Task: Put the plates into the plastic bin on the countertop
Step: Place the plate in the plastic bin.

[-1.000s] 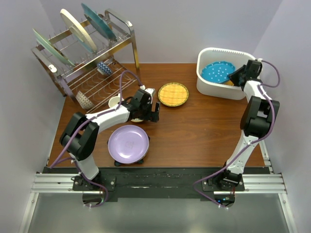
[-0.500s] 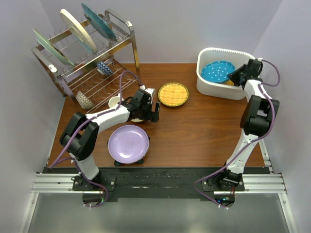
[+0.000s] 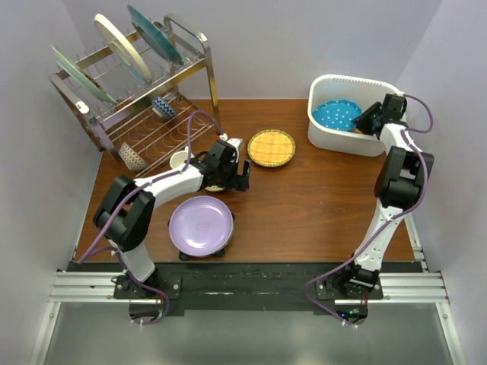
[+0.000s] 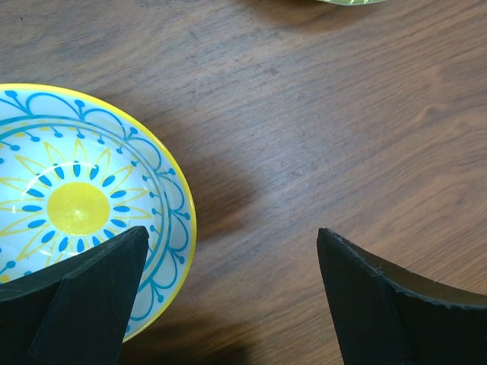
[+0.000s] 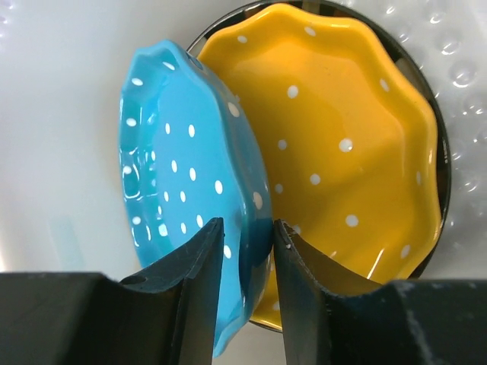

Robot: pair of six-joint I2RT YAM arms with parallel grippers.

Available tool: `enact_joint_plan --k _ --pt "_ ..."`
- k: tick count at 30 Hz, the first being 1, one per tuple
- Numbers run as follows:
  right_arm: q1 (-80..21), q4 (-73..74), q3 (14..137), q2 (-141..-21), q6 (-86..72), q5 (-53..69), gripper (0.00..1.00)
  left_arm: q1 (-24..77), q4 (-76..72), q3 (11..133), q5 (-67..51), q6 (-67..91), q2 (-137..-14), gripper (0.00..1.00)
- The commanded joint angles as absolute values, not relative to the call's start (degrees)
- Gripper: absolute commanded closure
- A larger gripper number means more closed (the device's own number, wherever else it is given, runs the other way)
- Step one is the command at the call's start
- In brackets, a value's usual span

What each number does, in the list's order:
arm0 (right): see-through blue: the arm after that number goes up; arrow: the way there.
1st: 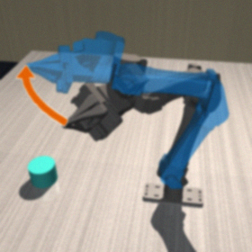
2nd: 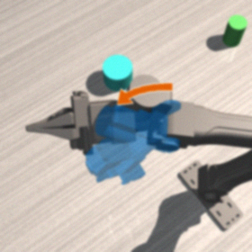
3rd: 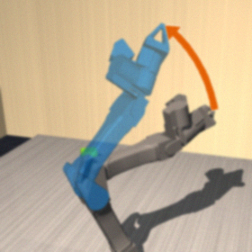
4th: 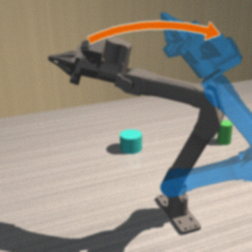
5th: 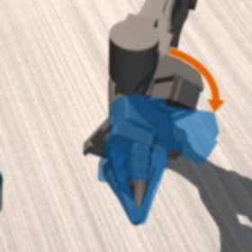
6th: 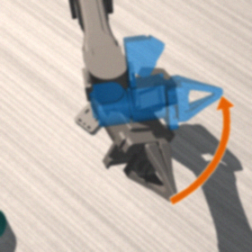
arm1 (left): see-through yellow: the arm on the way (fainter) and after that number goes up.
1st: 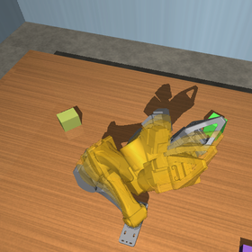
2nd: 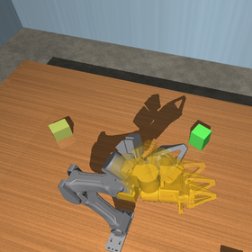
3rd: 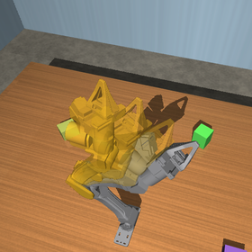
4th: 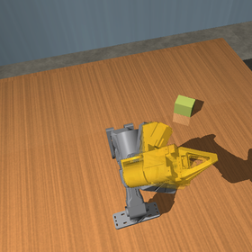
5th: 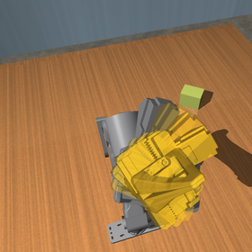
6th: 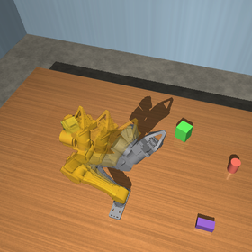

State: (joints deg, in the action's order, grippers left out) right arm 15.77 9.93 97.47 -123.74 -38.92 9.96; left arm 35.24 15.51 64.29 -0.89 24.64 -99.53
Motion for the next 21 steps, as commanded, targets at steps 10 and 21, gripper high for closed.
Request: enact_joint_plan --k 10,21 --pt "16.61 7.30 98.88 -122.26 -38.67 8.53 0.53 34.80 14.77 65.92 -0.88 23.82 -99.23 0.03" --pt "16.87 2.03 93.34 -117.08 -39.99 7.99 0.29 34.80 14.77 66.53 -1.67 23.64 -99.67 0.03"
